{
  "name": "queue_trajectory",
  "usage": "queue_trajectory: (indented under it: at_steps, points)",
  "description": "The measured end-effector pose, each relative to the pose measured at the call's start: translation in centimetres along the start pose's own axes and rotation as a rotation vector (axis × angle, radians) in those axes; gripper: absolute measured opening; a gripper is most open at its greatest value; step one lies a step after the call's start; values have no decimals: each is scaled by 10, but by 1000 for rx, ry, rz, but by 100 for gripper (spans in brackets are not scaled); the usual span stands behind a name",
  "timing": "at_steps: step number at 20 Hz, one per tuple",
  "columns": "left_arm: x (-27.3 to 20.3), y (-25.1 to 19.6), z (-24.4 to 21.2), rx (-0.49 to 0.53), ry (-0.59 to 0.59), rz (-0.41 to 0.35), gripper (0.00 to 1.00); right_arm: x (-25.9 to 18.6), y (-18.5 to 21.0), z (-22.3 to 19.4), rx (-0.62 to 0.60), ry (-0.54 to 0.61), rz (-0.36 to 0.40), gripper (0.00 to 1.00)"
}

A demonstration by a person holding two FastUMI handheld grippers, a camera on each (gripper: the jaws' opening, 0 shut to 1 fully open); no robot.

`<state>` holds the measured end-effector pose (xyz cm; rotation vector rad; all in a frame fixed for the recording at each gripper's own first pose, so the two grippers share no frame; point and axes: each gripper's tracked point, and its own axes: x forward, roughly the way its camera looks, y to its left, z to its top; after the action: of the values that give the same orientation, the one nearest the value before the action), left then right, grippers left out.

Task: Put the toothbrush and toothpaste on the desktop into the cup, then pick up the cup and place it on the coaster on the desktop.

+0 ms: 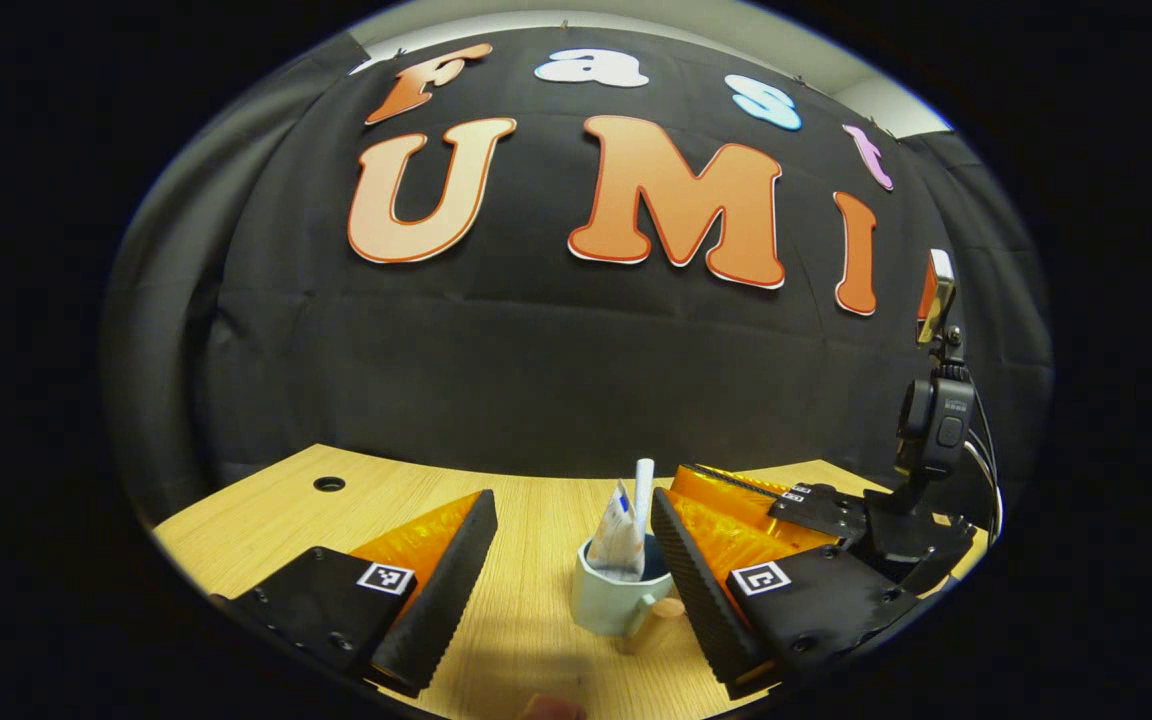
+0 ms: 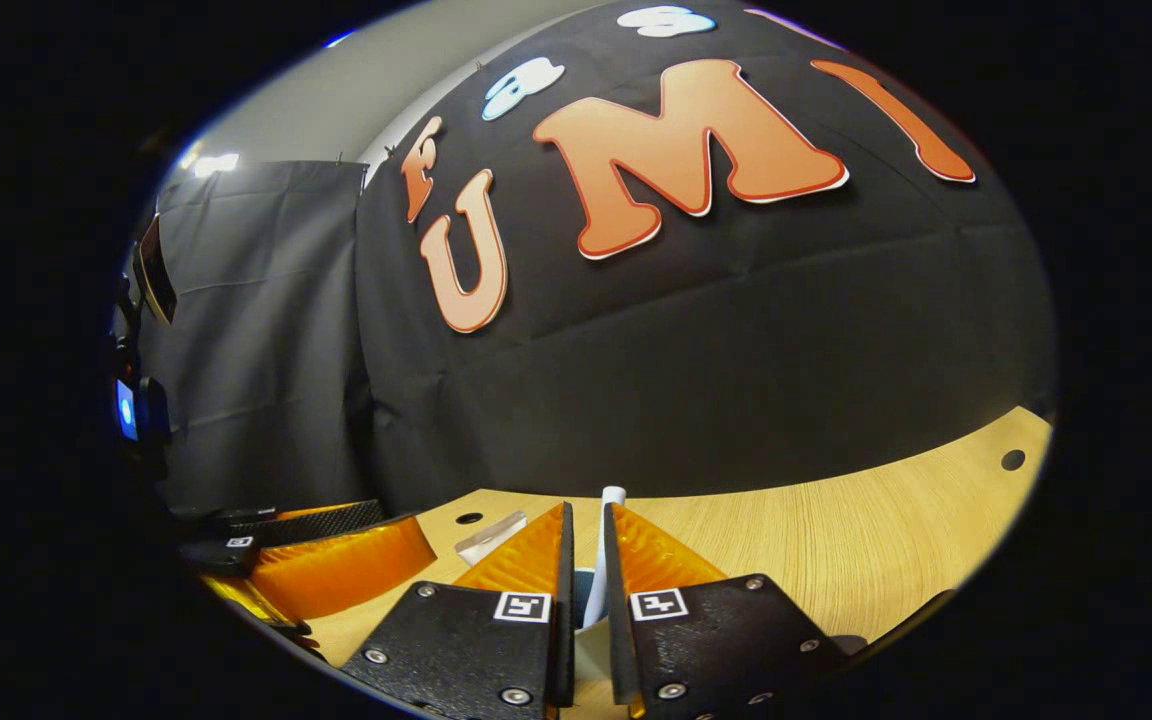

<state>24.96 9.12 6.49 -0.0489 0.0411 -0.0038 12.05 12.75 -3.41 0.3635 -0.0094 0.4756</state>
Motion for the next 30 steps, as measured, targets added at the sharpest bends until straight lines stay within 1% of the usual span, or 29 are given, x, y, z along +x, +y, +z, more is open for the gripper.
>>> queue_trajectory:
  at_steps: [1, 3, 4, 5, 6, 7, 8, 9, 11, 14, 16, 20, 23, 28, 30]
  points:
    - [0, -4, 1, 6, 9, -8, 100, -5, -1, 4, -11, 2, -1, 19]
    - [3, -9, 0, 3, 39, -22, 100, -20, -2, 13, -33, 0, -3, 23]
    - [3, -11, -1, -2, 57, -25, 100, -27, -2, 21, -41, -4, -4, 34]
    - [4, -14, -1, -3, 79, -31, 100, -33, -3, 28, -47, -10, -7, 43]
    - [4, -16, -2, -7, 102, -36, 100, -42, -6, 36, -55, -14, -15, 48]
    - [5, -19, -1, -14, 128, -48, 100, -51, -9, 42, -63, -21, -21, 57]
    - [6, -24, -4, -24, 153, -57, 100, -62, -12, 50, -71, -30, -27, 55]
    - [7, -27, -8, -30, 197, -67, 100, -72, -14, 58, -81, -39, -32, 68]
    - [8, -38, -21, -51, 291, -91, 100, -89, -19, 71, -97, -63, -45, 72]
    - [12, -51, -37, -54, 397, -97, 100, -111, -26, 83, -114, -85, -58, 76]
    - [13, -56, -49, -75, 469, -105, 100, -123, -30, 89, -126, -94, -64, 77]
    - [8, -56, -66, -72, 643, -96, 100, -145, -35, 99, -151, -106, -76, 80]
    - [9, -58, -72, -112, 761, -98, 100, -158, -43, 103, -167, -115, -90, 82]
    - [8, -58, -86, -108, 931, -71, 100, -170, -50, 103, -175, -115, -93, 82]
    - [7, -54, -93, -114, 988, -38, 100, -174, -51, 102, -180, -119, -88, 82]
